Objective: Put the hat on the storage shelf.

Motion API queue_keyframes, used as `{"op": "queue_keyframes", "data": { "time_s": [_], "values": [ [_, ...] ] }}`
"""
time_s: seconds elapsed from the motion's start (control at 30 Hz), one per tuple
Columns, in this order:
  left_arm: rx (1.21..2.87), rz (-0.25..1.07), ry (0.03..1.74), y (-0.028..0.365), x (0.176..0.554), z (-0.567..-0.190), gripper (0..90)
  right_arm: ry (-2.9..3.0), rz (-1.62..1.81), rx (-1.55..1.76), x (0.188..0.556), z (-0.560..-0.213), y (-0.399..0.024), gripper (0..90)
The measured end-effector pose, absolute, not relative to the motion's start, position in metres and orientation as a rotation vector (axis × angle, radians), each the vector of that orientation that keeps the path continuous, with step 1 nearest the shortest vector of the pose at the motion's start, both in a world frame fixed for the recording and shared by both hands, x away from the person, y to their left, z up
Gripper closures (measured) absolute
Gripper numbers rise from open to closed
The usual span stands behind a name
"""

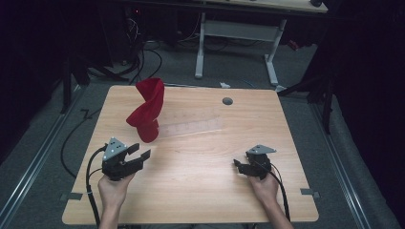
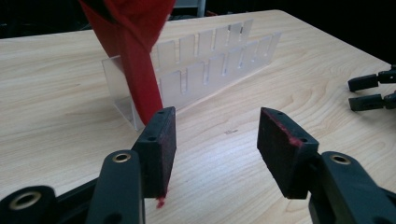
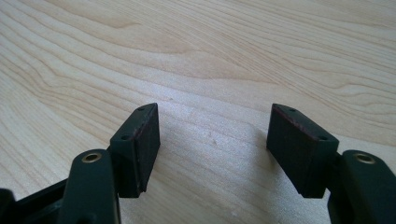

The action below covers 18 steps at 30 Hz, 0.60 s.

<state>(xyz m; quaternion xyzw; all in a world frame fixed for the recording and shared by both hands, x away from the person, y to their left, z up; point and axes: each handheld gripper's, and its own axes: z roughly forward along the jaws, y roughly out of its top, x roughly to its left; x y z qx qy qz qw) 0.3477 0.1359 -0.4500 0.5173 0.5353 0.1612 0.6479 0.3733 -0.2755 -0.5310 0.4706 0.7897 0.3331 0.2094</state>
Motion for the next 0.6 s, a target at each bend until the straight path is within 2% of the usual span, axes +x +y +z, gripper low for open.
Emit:
{"op": "queue_keyframes", "data": {
  "time_s": [0.3, 0.6],
  "values": [
    [1.192, 0.33, 1.195, 0.127, 0.341, -0.452, 51.8, 2.196, 0.926, 1.307, 0.373, -0.531, -0.275, 34.8],
    [1.222, 0.284, 1.185, 0.113, 0.34, -0.459, 51.3, 2.196, 0.926, 1.31, 0.373, -0.531, -0.275, 34.8]
  ]
}}
